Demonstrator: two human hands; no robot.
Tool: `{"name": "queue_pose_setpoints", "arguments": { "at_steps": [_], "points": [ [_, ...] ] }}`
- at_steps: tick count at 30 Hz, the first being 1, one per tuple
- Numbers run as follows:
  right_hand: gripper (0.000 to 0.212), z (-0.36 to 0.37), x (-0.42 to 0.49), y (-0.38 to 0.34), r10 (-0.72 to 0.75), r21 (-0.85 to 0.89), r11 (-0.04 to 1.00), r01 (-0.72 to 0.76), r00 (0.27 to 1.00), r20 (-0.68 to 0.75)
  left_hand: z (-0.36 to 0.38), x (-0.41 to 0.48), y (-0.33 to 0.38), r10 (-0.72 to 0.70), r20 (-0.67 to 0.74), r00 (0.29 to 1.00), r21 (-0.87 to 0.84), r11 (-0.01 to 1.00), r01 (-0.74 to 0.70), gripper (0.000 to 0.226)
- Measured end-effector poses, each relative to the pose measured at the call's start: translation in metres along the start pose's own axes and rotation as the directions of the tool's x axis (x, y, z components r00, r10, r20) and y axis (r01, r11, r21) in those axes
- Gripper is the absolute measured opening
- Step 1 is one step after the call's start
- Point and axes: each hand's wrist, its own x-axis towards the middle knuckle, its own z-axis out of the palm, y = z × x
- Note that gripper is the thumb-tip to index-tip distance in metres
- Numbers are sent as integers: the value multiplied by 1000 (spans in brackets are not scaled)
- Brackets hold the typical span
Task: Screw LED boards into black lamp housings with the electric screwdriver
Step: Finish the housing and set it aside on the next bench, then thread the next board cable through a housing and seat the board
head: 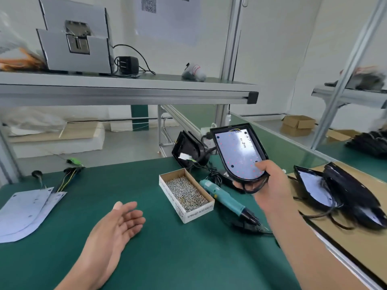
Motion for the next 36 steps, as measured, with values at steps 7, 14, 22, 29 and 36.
{"name": "queue_pose_setpoints", "arguments": {
  "at_steps": [7,14,22,29,36],
  "points": [
    [17,-99,29,-57,-113,5,992,124,926,-359,3,4,-2,-27,17,999,54,998,27,54],
    [29,-199,54,-80,-110,-200,980,-13,798,-593,6,5,-1,-44,40,998,75,996,41,54],
    [55,-223,45,-67,-530,-726,682,-88,625,-573,-2,11,-5,-40,86,996,67,997,35,60],
    [63,-208,36,-57,-733,-978,156,-142,647,-211,-7,12,-5,-51,120,992,70,997,43,67],
    [56,-202,32,-40,-706,-971,-201,-129,706,52,-5,7,-4,-37,125,991,52,998,31,66]
  ]
}}
